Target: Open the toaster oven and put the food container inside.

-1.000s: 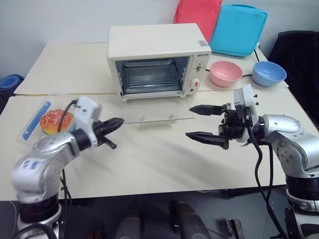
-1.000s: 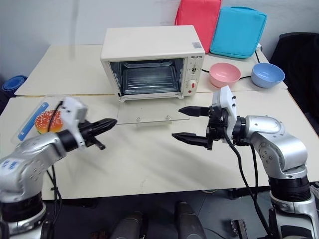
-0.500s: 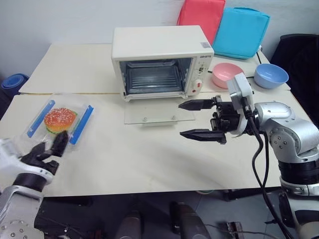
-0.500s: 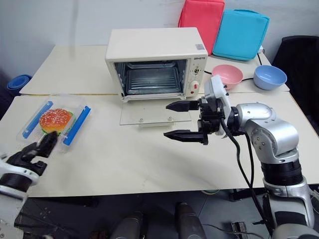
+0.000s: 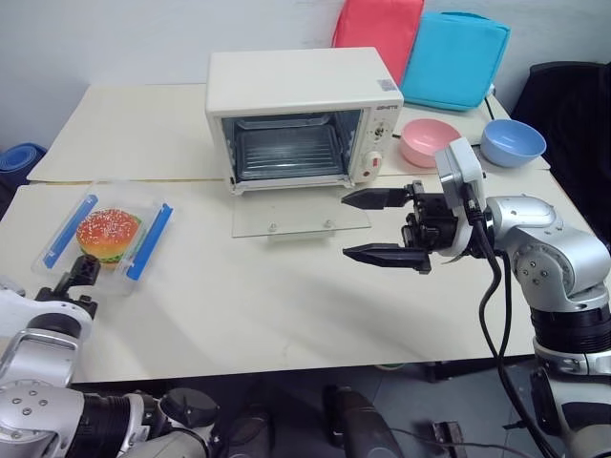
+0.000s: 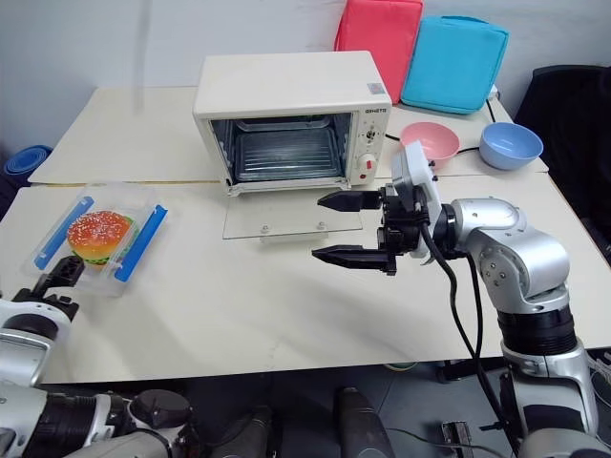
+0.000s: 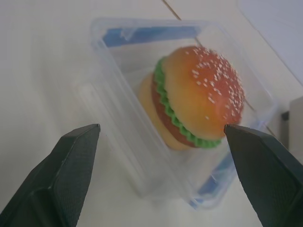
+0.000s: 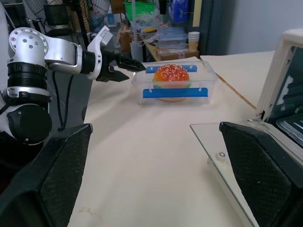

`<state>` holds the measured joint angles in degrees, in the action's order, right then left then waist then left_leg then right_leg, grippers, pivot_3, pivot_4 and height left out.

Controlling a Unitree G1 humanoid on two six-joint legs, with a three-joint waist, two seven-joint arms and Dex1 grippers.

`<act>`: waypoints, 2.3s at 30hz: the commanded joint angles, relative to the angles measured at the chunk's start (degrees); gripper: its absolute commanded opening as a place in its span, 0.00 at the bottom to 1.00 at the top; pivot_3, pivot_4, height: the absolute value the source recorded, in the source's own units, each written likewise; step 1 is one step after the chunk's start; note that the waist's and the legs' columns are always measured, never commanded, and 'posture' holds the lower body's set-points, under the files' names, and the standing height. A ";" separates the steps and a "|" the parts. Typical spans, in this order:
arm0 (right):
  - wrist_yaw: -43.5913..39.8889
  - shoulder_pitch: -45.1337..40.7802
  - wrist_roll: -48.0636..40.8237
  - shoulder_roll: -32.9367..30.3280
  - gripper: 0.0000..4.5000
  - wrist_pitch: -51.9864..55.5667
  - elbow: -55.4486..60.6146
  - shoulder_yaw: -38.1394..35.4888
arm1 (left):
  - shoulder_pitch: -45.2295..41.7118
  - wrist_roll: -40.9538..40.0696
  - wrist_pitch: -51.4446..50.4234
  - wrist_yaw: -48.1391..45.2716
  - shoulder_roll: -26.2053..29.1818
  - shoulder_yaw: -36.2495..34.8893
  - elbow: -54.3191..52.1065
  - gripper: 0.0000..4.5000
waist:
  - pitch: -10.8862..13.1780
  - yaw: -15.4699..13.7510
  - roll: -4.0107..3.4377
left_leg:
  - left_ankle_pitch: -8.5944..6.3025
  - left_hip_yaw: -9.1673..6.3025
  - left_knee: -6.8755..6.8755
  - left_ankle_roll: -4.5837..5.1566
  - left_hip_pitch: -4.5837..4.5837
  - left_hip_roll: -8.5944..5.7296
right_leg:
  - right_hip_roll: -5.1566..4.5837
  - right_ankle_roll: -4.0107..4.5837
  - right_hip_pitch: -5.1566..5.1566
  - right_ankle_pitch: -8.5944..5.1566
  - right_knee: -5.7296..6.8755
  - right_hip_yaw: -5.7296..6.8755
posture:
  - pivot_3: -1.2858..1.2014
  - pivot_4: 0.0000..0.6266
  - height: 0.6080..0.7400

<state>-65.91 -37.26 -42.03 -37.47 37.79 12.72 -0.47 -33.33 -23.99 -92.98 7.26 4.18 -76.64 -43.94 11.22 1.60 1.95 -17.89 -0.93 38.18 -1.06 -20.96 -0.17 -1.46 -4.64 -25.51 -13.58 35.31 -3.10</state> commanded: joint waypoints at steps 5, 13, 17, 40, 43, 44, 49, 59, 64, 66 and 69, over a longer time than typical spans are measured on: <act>2.57 1.07 -2.03 -0.78 1.00 0.42 4.00 -3.06 | -4.28 5.56 0.48 5.25 2.83 2.83 7.20 0.90 | 0.00 -0.01 0.01 | 0.00 -0.01 0.00 0.00 -0.01 -0.02 | -0.01 -0.01 0.00 0.00 -0.01 0.01 | 0.52 0.24 1.00; 4.09 2.18 -2.76 -1.32 1.00 1.07 5.62 -4.00 | -8.29 9.83 0.48 7.92 6.70 4.00 13.09 0.39 | 0.00 0.15 0.02 | -0.05 -0.01 -0.03 -0.08 0.00 0.07 | -0.09 -0.01 0.00 0.01 -0.06 0.00 | 0.52 0.24 1.00; 4.39 3.08 -3.81 -2.19 1.00 2.21 6.41 -4.64 | -5.25 8.70 0.48 6.05 11.21 9.25 15.72 0.14 | 0.00 0.15 0.02 | -0.07 -0.02 -0.04 -0.11 -0.01 0.09 | -0.09 -0.01 -0.01 0.01 -0.08 0.00 | 0.52 0.24 1.00; 8.26 13.38 -3.73 -6.42 1.00 1.80 8.97 -10.96 | -17.07 -23.54 0.48 13.95 16.12 39.68 36.72 0.14 | 0.01 -0.37 0.16 | -0.04 -0.14 -0.05 -0.05 -0.14 0.02 | -0.27 -0.03 -0.03 0.03 -0.19 -0.07 | 0.52 0.24 1.00; 9.29 15.37 -3.84 -6.55 1.00 1.71 9.98 -12.16 | -24.56 -19.12 0.48 14.56 13.63 42.42 43.79 0.14 | 0.02 -0.39 0.17 | -0.01 -0.09 -0.05 -0.02 -0.18 -0.09 | -0.14 -0.11 -0.04 0.07 -0.23 0.04 | 0.52 0.24 1.00; 9.74 16.23 -3.92 -6.63 1.00 1.69 10.48 -12.68 | -26.81 -17.59 0.50 14.07 12.98 43.33 46.32 0.14 | 0.02 -0.26 0.17 | -0.02 -0.06 -0.06 -0.01 -0.18 -0.09 | -0.15 -0.12 -0.04 0.07 -0.27 0.03 | 0.52 0.24 1.00; 12.05 19.63 -4.59 -6.77 1.00 1.80 12.82 -14.99 | -32.15 -12.28 1.21 9.73 13.17 50.15 53.78 0.14 | 0.02 0.07 0.16 | -0.04 0.06 -0.14 -0.05 -0.22 -0.06 | -0.16 -0.17 -0.10 0.10 -0.23 -0.07 | 0.52 0.24 1.00; 15.96 24.22 -5.80 -6.36 1.00 1.80 16.47 -17.32 | -31.33 -3.10 7.87 4.45 13.92 59.27 56.51 0.14 | 0.02 -0.14 0.16 | 0.04 0.04 -0.15 -0.06 -0.18 -0.06 | -0.17 -0.17 -0.17 0.10 -0.21 -0.11 | 0.52 0.24 1.00; 16.98 23.81 -5.01 -6.50 1.00 1.43 15.97 -16.64 | -29.13 -1.38 7.56 3.15 11.96 58.52 53.78 0.34 | 0.02 -0.17 0.16 | 0.05 0.04 -0.14 -0.03 -0.20 -0.07 | -0.21 -0.19 -0.15 0.11 -0.24 -0.11 | 0.52 0.24 1.00; 17.22 23.57 -4.73 -6.49 1.00 1.29 15.69 -16.36 | -28.19 -1.44 7.12 2.29 11.87 57.40 51.64 0.48 | 0.02 -0.09 0.16 | 0.04 0.05 -0.14 -0.03 -0.19 -0.06 | -0.23 -0.19 -0.15 0.11 -0.24 -0.13 | 0.52 0.24 1.00; 17.36 23.43 -4.40 -6.44 1.00 1.11 15.44 -16.02 | -26.70 -1.87 6.95 0.75 11.84 55.12 48.00 0.61 | 0.02 0.00 0.16 | 0.04 0.06 -0.14 -0.03 -0.16 -0.04 | -0.21 -0.19 -0.15 0.11 -0.21 -0.14 | 0.52 0.24 1.00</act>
<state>-48.75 -13.08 -46.31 -43.37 40.05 26.97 -16.01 -60.02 -25.77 -86.20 9.13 15.80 -19.78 7.81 11.24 1.60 2.11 -17.85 -0.86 38.04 -1.09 -21.11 -0.21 -1.66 -4.82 -25.66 -13.47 35.12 -3.25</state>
